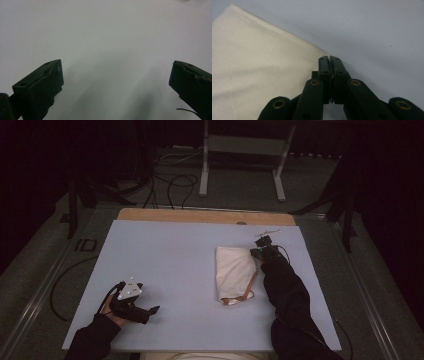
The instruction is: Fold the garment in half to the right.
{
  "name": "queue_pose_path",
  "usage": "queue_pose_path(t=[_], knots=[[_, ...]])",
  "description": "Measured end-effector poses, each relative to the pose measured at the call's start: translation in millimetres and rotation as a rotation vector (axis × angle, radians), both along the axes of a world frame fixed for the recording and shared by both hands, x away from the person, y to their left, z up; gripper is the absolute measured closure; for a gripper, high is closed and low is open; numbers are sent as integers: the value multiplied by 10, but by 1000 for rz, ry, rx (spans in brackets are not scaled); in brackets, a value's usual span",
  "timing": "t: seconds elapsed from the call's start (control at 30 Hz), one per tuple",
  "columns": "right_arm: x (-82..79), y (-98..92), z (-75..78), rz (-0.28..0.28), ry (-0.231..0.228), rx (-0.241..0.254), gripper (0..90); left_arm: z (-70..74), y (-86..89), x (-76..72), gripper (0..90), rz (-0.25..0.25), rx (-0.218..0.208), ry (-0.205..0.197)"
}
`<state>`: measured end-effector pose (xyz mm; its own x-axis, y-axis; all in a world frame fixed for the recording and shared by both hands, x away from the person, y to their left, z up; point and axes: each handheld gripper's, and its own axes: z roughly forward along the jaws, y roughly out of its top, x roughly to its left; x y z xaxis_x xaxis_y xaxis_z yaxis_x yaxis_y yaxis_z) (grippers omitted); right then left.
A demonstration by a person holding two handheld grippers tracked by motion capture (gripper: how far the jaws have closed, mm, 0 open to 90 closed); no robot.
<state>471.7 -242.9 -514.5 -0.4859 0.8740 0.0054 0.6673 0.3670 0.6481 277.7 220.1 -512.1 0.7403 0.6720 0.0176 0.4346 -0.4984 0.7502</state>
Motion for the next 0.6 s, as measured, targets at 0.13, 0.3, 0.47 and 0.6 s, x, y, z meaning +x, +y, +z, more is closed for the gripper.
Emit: queue_pose_path(t=[0.13,0.3,0.47,0.6], knots=[[-8,7,52,3,-8,2,799,-1,-1,0,0,0,2,0],[-8,-6,116,11,-19,26,643,0,0,-1,0,1,1,0],[-13,14,159,17,-18,44,500,0,-2,-1,0,1,2,1],[-11,38,186,26,-14,66,414,-2,-1,-1,0,2,2,1]])
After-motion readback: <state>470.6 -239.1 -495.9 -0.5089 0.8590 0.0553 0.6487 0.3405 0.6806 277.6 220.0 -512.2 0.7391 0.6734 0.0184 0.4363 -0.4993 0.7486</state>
